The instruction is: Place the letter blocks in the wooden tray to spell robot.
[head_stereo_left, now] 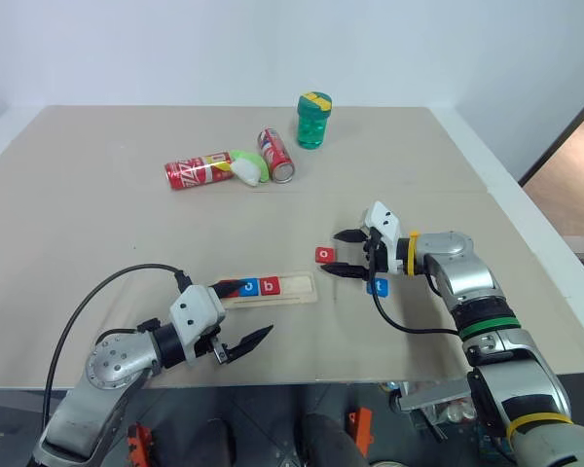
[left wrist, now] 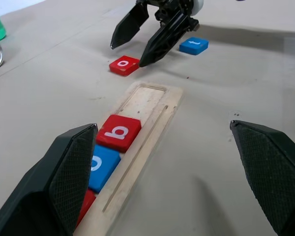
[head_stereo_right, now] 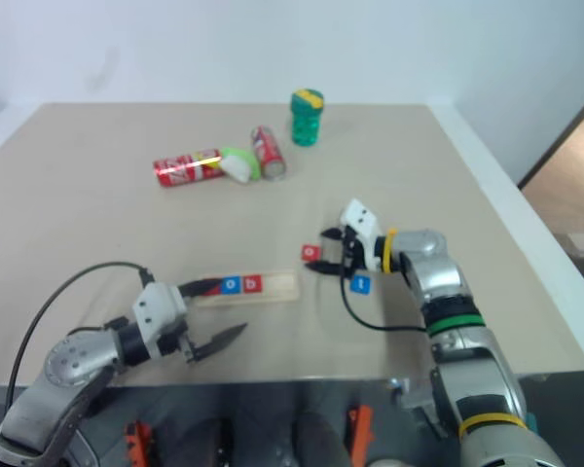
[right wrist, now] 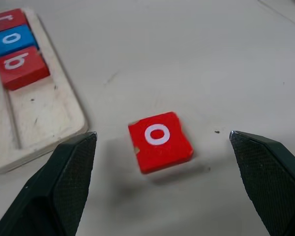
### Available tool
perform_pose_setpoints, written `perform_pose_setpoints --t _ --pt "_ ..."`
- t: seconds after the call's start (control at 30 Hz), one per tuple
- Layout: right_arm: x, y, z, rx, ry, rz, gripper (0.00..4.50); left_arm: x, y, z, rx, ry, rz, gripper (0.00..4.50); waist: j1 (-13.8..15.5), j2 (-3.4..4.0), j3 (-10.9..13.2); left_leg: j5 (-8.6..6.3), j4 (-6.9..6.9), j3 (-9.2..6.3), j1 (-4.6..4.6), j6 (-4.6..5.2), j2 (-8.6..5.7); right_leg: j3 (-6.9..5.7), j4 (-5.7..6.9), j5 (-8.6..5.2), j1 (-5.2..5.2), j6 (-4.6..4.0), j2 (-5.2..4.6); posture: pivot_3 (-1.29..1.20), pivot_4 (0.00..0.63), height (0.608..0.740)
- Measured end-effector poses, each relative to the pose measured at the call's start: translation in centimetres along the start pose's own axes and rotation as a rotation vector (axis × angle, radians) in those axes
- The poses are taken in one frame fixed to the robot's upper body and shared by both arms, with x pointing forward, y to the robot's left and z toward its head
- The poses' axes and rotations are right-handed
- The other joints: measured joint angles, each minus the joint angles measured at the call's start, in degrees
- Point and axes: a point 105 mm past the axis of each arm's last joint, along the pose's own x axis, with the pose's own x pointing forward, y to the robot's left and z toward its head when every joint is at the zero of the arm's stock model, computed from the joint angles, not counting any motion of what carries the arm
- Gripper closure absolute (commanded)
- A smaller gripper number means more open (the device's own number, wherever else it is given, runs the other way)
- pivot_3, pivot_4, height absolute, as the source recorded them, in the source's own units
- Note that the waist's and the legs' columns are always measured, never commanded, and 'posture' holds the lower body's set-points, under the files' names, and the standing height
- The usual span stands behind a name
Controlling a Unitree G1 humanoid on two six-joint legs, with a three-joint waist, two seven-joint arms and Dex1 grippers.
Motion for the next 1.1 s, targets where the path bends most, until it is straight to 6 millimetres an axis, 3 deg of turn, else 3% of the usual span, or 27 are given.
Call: perform_pose_setpoints --t 0.1,0.2,0.33,0.4,0.43,0.5,0.77,0.97,1.1 --pt "0.4 0.0 -0.8 0.018 0.011 -0.004 0.03 0.2 0.0 0.0 -0.022 -0.012 0.004 0.0 -0.01 0.0 0.0 0.01 0.03 0.0 0.01 0.02 -0.01 -0.02 0.0 0.01 0.02 0.02 -0.01 0.0 0.15 0.74" --pt "1.0 -0.2 -0.8 0.026 0.007 -0.015 0.74 0.3 0.2 0.3 -0.025 -0.021 0.004 0.0 -0.08 0.0 0.0 0.02 0.05 0.09 0.01 0.02 -0.04 0.08 0.0 0.04 0.01 0.08 -0.04 0.0 0.15 0.74" --pt "1.9 -0.2 -0.8 0.021 -0.001 -0.035 2.18 0.4 0.2 0.2 -0.028 -0.017 0.005 0.0 -0.21 0.0 0.0 0.01 0.05 0.05 -0.01 0.02 -0.06 0.05 0.0 0.05 0.02 0.05 -0.06 0.0 0.15 0.74" --pt "2.0 -0.3 -0.8 0.017 -0.004 -0.044 2.27 0.4 0.1 0.1 -0.032 -0.013 0.008 0.0 -0.23 0.0 0.0 0.01 0.05 0.05 -0.01 0.02 -0.07 0.05 0.0 0.05 0.03 0.06 -0.08 0.0 0.15 0.74" --pt "2.0 -0.3 -0.8 0.017 -0.005 -0.048 2.87 0.4 0.1 0.0 -0.035 -0.011 0.008 0.0 -0.23 0.0 0.0 0.01 0.05 0.05 -0.01 0.02 -0.08 0.06 0.0 0.05 0.03 0.06 -0.09 0.0 0.15 0.74" --pt "2.1 -0.2 -0.8 0.017 -0.007 -0.057 3.14 0.4 0.0 -0.2 -0.045 -0.003 0.013 0.0 -0.24 0.0 0.0 0.01 0.06 0.04 -0.01 0.02 -0.08 0.05 0.0 0.05 0.04 0.06 -0.09 0.0 0.15 0.74" --pt "1.9 1.3 -1.0 0.025 -0.026 -0.055 3.25 0.2 -0.1 -0.8 -0.067 0.018 0.033 0.0 -0.24 -0.01 -0.02 0.01 0.06 -0.03 0.02 0.02 -0.08 -0.02 0.0 0.03 0.08 0.07 -0.09 0.0 0.15 0.74" --pt "1.7 3.5 3.2 -0.061 -0.112 0.12 3.25 -0.1 -0.1 -1.5 -0.101 0.032 0.064 0.0 -0.3 0.02 0.0 0.02 0.07 -0.03 0.02 0.02 -0.05 -0.03 0.0 -0.12 0.06 0.39 -0.06 0.0 0.15 0.74" --pt "2.8 5.4 3.7 -0.113 -0.089 0.242 3.25 -0.1 -0.1 -1.4 -0.1 0.031 0.064 0.0 -0.31 0.01 0.0 0.02 0.07 -0.05 0.02 0.02 -0.05 -0.06 0.0 -0.13 0.08 0.39 -0.07 0.0 0.15 0.74"
